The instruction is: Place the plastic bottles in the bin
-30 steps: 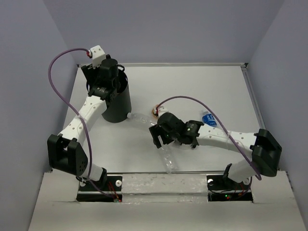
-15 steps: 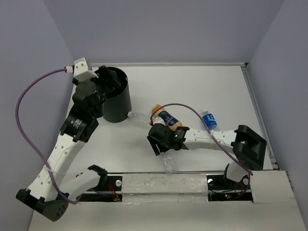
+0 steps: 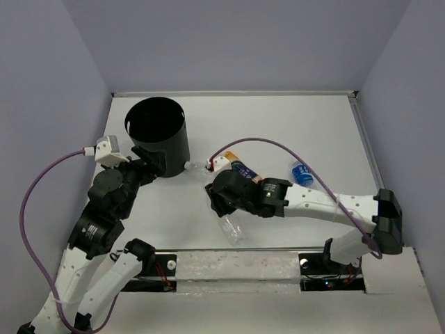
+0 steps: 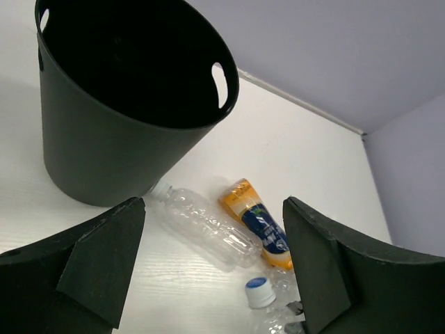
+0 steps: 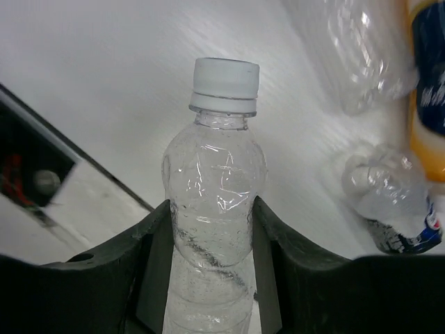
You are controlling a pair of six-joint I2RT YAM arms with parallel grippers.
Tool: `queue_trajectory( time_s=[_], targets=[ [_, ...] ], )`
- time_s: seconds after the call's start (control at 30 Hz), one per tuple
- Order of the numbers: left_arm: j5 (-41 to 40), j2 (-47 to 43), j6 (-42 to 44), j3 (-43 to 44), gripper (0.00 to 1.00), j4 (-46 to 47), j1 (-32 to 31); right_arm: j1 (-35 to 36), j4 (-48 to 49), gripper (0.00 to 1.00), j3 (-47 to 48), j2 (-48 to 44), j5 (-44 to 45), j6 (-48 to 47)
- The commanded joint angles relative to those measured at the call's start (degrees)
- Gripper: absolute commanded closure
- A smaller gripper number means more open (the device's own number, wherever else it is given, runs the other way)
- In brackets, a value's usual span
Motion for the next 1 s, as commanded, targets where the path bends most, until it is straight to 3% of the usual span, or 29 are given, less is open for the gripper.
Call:
queue_trajectory(
  time_s=[0.0, 0.07, 0.17, 0.37, 0.57, 0.73, 0.9, 0.97],
  targets=[
    [3.8, -6.1, -6.7, -3.9, 0.09, -0.9, -0.1, 0.2, 7.8, 0.72, 13.4, -5.9, 5.7, -10.2],
    [5.6, -8.2, -10.5, -6.8, 0.09, -1.1, -0.1, -1.7, 11.9, 0.73, 27.1, -2.2, 7.3, -16.7],
    [8.0, -9.0, -13.5, -11.6, 0.09, -0.8, -0.1, -3.9, 20.7, 0.73, 35.8, 4.6, 4.4, -23.8],
    [11.3, -11.7, -19.8, -19.5, 0.09, 2.1, -0.1, -10.6, 31.9, 0.73, 57.0, 17.7, 0.3, -26.6],
    [17.7, -11.2, -25.8, -28.5, 0.08, 10.4, -0.1, -12.5, 50.9, 0.74, 63.4, 29.4, -1.4, -31.7],
    [20.1, -9.1, -31.3, -35.3, 0.06, 19.6, -0.1, -13.5, 55.4, 0.75, 74.2, 41.2, -4.8, -33.5],
    [19.3, -5.5, -34.6, -42.0, 0.05, 28.6, -0.2, -13.5, 60.0, 0.75, 71.3, 45.0, -6.7, -32.6],
    [19.1, -3.5, -35.6, -43.2, 0.05, 32.3, -0.2, -13.5, 62.6, 0.68, 66.3, 44.7, -6.1, -32.5]
  ],
)
